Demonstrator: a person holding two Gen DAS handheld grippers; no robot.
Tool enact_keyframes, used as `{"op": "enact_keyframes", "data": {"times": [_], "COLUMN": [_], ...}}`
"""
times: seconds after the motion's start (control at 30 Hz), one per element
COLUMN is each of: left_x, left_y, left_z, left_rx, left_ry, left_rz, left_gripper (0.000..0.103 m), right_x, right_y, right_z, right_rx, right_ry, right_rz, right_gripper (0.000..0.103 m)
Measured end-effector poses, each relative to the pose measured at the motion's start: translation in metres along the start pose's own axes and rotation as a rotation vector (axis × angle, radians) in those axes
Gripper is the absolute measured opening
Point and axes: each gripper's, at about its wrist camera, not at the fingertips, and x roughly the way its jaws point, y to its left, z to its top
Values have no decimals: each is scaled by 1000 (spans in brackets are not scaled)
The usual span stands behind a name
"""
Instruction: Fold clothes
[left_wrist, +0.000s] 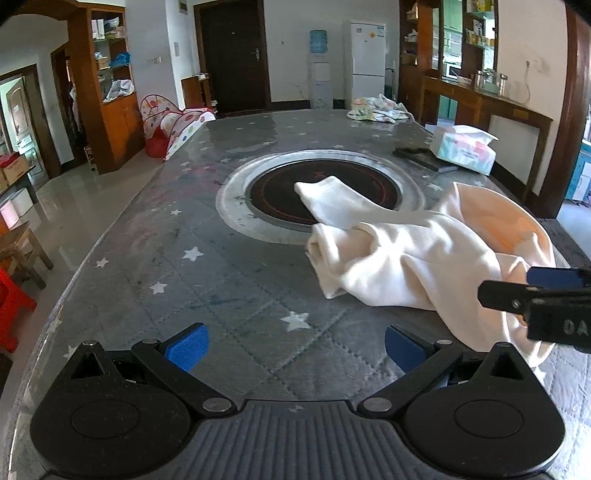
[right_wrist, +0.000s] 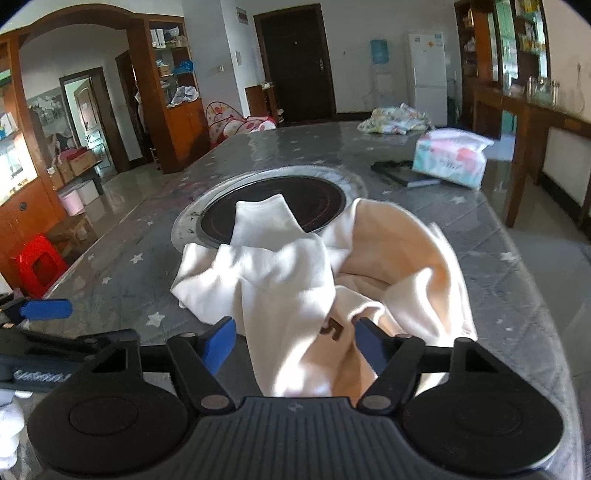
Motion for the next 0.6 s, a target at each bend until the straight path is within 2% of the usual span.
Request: {"op": "enact_keyframes", "data": {"times": [0.1,0.17,0.23,0.33,0.6], "left_x": [0,-2,-4,-10,-37], "left_y": [8,13,16,22,31], "left_z": [1,2,3,4,11], "left_rx": [-16,-24,-30,-36,-54], "left_ry": [-1,-4,-9,-23,-83], "left_rz": [7,10,11,12,-23], "left_gripper": [103,103,103,103,103], "right_x": [14,22,28,22,-34], "right_y": [-3,-2,-2,0,44], "right_z": [5,5,5,2,-15], "right_rx": [13,3,5,-1,-161], "right_ry": [26,38,57,51,-19], "right_rz": [18,25,34,46,189], "right_gripper": [58,45,24,9,4]}}
